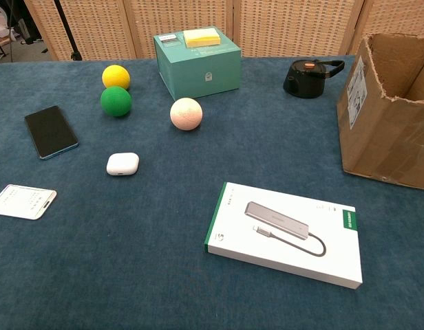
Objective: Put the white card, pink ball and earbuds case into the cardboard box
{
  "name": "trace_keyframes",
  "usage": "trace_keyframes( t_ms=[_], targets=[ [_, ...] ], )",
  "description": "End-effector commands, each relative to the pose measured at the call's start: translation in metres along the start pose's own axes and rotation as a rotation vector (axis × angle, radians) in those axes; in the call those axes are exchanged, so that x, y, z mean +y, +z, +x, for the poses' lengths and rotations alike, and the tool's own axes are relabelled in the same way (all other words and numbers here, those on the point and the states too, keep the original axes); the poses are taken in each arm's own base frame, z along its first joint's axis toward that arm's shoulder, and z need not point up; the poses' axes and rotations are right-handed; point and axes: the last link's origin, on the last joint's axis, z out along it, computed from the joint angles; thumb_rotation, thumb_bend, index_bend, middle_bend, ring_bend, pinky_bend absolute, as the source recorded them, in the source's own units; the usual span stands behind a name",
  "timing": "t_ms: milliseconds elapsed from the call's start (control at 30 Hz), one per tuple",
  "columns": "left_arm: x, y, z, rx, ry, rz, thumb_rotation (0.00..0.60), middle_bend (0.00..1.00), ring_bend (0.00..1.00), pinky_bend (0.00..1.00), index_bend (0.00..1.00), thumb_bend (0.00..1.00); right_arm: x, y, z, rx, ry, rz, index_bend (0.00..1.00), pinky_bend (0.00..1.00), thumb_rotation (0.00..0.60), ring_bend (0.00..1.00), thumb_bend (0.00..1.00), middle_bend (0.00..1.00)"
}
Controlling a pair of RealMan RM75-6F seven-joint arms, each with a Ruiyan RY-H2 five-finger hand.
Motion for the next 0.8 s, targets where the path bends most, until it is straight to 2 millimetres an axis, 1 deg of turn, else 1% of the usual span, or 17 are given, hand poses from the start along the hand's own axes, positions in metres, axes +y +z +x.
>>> trace_keyframes(
  t_ms=[33,200,300,467,533,600,667,733,800],
  targets=[
    [0.000,0.000,-0.001,0.018,0.005,-0.004,0.600,0.00,0.00,0.00,0.00,0.00,0.002,0.000,0.001,-0.012,-0.009,-0.011,0.00,0.00,0.600,0.00,0.00,0.00],
    [0.000,0.000,-0.002,0.029,0.004,-0.007,0.600,0.00,0.00,0.00,0.00,0.00,0.002,-0.001,0.002,-0.028,-0.013,-0.024,0.00,0.00,0.600,0.00,0.00,0.00],
    [0.001,0.001,-0.005,0.006,-0.004,-0.007,0.600,0.00,0.00,0.00,0.00,0.00,0.000,-0.002,0.003,-0.028,0.001,-0.025,0.00,0.00,0.600,0.00,0.00,0.00],
    [0.007,0.015,-0.021,-0.121,-0.039,-0.026,0.600,0.00,0.00,0.00,0.00,0.00,-0.002,-0.003,0.003,-0.031,0.008,-0.025,0.00,0.00,0.600,0.00,0.00,0.00],
    [0.014,0.029,-0.037,-0.195,-0.045,-0.040,0.600,0.00,0.00,0.00,0.01,0.01,-0.001,-0.003,0.002,-0.036,0.014,-0.026,0.00,0.00,0.600,0.00,0.00,0.00],
    [0.021,0.039,-0.052,-0.243,-0.053,-0.043,0.600,0.00,0.00,0.00,0.08,0.04,0.000,-0.002,0.002,-0.040,0.018,-0.031,0.00,0.00,0.600,0.00,0.00,0.00],
    [0.026,0.045,-0.064,-0.284,-0.057,-0.042,0.600,0.00,0.00,0.00,0.20,0.07,0.001,-0.001,0.001,-0.047,0.021,-0.034,0.00,0.00,0.600,0.00,0.00,0.00],
    [0.030,0.049,-0.073,-0.313,-0.055,-0.043,0.600,0.00,0.00,0.00,0.26,0.09,0.001,0.000,0.000,-0.054,0.023,-0.036,0.00,0.00,0.600,0.00,0.00,0.00],
    [0.035,0.052,-0.082,-0.332,-0.053,-0.044,0.600,0.00,0.00,0.00,0.29,0.10,0.001,0.001,-0.001,-0.061,0.026,-0.036,0.00,0.00,0.600,0.00,0.00,0.00]
  ],
)
